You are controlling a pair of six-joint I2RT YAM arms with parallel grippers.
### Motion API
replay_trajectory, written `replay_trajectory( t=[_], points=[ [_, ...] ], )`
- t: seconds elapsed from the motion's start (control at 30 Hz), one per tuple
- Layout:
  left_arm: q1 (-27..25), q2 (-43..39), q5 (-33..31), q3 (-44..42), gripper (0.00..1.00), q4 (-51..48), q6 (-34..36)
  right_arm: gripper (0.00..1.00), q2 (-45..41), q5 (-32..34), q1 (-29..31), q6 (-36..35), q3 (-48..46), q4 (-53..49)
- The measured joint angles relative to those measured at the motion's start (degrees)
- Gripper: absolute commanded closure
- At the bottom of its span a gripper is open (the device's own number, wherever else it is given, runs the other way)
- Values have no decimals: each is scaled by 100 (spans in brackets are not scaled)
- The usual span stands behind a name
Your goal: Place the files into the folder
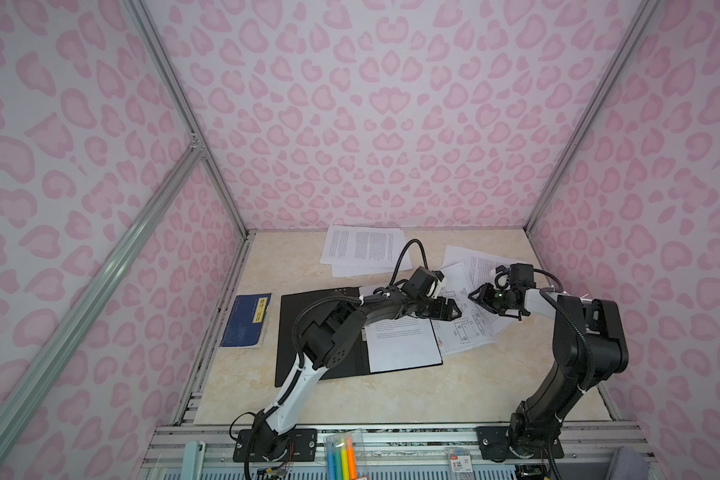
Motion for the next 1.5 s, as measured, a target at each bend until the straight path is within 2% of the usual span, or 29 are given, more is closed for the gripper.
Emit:
replay_trajectory(
  t=[0.23,0.43,0.7,0.9,1.07,1.17,1.3,1.5],
  points=[
    [0,2,24,4,14,-4,72,60,-527,-612,-170,522,-616,345],
    [-17,2,59,4,14,-17,310,45,-1222,-789,-376,957,-1377,691],
    [-44,46,208,92,14,-149,629,41,-1812,-997,-533,1585,-2323,1233],
    [-57,46,295,70,14,-146,793,33,-2667,-776,-555,1670,-2861,990],
    [-83,46,339,37,14,-127,903,31,-3211,-597,-568,1620,-2964,667],
    [-83,37,354,-4,14,-72,920,28,-3377,-625,-568,1602,-3167,651],
    [-83,35,354,-22,14,-46,922,27,-3475,-885,-533,1930,-3600,772],
    [-83,35,354,-22,14,-44,918,27,-3851,-1043,-428,2223,-3744,916]
  ],
)
